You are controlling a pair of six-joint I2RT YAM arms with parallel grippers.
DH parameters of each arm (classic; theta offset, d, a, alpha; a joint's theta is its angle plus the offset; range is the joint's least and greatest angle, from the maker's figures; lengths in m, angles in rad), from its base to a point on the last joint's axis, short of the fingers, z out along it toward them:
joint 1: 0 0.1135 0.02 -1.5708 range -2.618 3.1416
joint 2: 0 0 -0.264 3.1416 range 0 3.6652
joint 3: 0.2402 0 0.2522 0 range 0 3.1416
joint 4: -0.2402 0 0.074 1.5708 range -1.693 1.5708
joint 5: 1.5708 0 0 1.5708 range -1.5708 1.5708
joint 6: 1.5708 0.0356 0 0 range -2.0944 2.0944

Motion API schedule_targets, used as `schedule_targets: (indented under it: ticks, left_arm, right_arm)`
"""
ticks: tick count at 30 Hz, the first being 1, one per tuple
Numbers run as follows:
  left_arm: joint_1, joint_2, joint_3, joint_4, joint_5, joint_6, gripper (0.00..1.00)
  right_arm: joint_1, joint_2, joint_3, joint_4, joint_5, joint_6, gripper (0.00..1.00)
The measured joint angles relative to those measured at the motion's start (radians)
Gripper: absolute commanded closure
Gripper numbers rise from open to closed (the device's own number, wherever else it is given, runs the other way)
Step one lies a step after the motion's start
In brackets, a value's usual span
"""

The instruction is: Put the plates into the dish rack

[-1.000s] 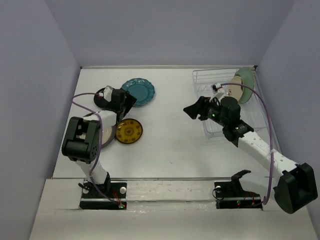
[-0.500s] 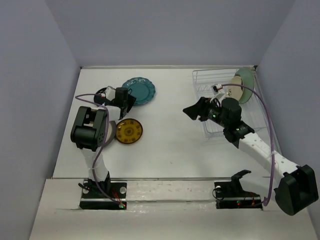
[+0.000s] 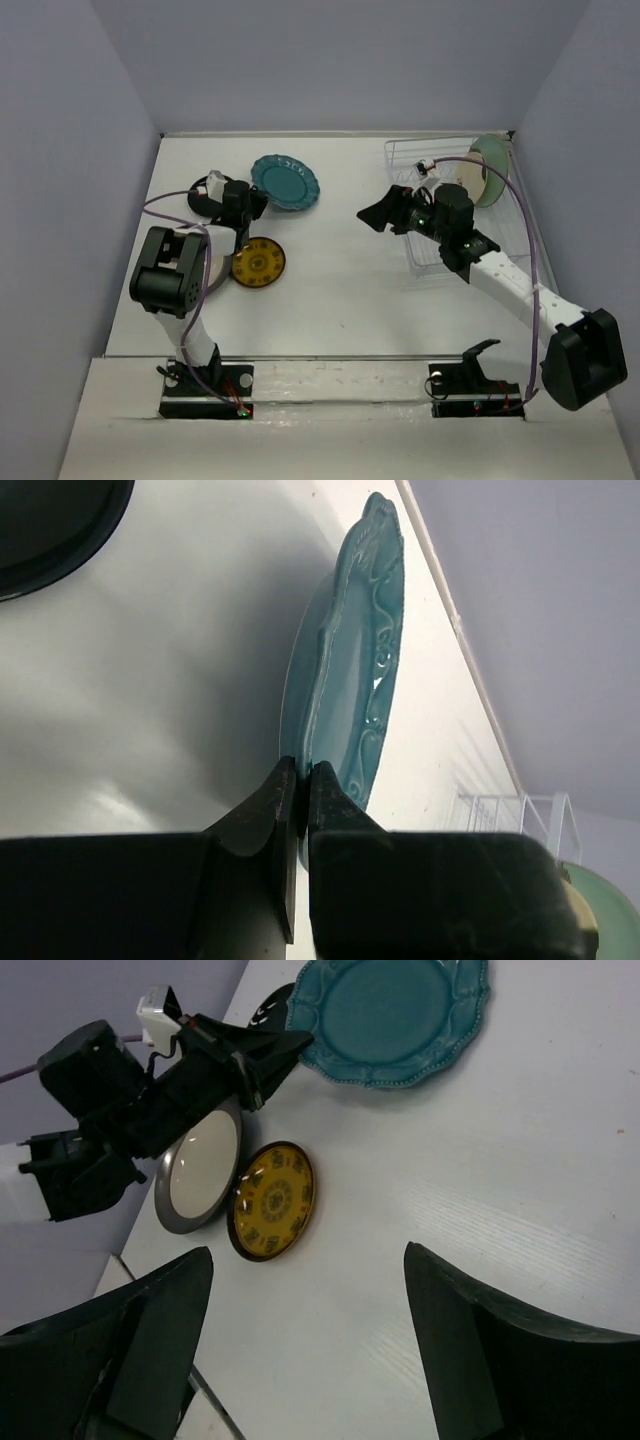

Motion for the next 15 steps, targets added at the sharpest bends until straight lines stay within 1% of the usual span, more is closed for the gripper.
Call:
schedule_targets:
  ticks: [1,2,8,10,11,13,15]
  left_arm:
    - [0.0,-0.036,-0.038,0.012,0.011,0.018,0.94]
    - [0.0,-0.072,-0.072,0.019,0.024,0.037,0.94]
    - [0.0,-0.266,-0.229,0.016,0.093,0.102,0.94]
    - [0.0,-0.371,-0.301,0.0,0.137,0.113,0.94]
    - [0.0,-0.394,-0.313,-0.005,0.148,0.113,0.94]
    - [0.0,-0.52,-0.375,-0.014,0.197,0.112,0.94]
    - [0.0,-0.612,-0.412,-0.015,0.235,0.111,0.94]
  right_arm:
    - [0.0,0.025,0.02,-0.003,-0.005,0.001,0.1]
    - [0.0,0.057,0.042,-0.003,-0.013,0.0,0.09]
    - [0.0,0.244,0.171,-0.008,-0.08,0.012,0.06]
    - [0.0,0.286,0.194,-0.008,-0.092,0.012,0.06]
    - [0.0,0.306,0.204,-0.008,-0.097,0.012,0.06]
    - [0.0,0.343,0.216,-0.01,-0.104,0.011,0.06]
    - [0.0,0.374,0.234,-0.014,-0.112,0.009,0.05]
